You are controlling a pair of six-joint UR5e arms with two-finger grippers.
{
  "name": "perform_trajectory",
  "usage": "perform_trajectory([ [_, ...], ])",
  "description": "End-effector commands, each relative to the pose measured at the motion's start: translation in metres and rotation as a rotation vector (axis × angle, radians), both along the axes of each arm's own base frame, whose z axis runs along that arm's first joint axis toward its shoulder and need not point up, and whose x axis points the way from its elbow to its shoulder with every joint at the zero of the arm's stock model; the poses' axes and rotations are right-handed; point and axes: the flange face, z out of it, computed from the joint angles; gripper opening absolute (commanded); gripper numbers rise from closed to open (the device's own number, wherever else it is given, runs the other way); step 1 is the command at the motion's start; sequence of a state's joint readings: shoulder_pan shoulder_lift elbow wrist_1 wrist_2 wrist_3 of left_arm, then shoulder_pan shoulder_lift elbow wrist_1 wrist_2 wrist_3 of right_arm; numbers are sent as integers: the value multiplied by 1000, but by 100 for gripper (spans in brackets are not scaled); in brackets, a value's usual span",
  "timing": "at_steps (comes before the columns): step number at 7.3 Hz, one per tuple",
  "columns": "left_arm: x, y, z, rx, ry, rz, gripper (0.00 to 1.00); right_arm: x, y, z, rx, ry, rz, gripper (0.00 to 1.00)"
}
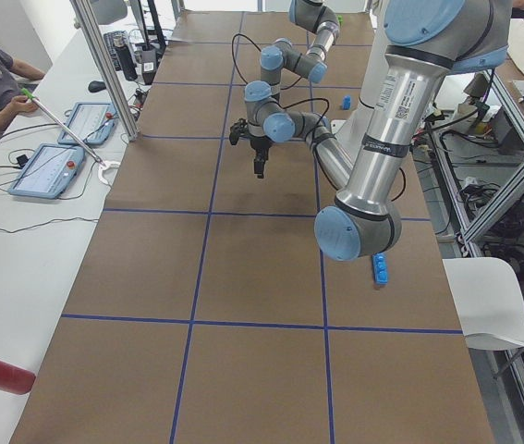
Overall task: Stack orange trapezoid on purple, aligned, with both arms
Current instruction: 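Align and lower the orange block onto the purple block with the right gripper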
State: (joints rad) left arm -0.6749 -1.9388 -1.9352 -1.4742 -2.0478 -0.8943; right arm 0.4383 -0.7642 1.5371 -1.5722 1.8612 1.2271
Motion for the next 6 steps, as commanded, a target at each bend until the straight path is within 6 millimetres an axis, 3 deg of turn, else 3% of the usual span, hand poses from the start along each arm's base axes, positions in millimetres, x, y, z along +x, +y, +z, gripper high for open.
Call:
perform_trajectory([
  [1,1,0,0,0,0,1,100,-1,0,1,5,3,-8,0],
  [3,1,0,0,-1,-1,0,100,-1,0,1,6,3,-9,0],
  [4,1,0,0,-1,-1,0,100,-2,2,1,8,4,-8,98],
  [6,1,0,0,-4,-1,-2,100,-7,8,2,28,13,-3,100],
])
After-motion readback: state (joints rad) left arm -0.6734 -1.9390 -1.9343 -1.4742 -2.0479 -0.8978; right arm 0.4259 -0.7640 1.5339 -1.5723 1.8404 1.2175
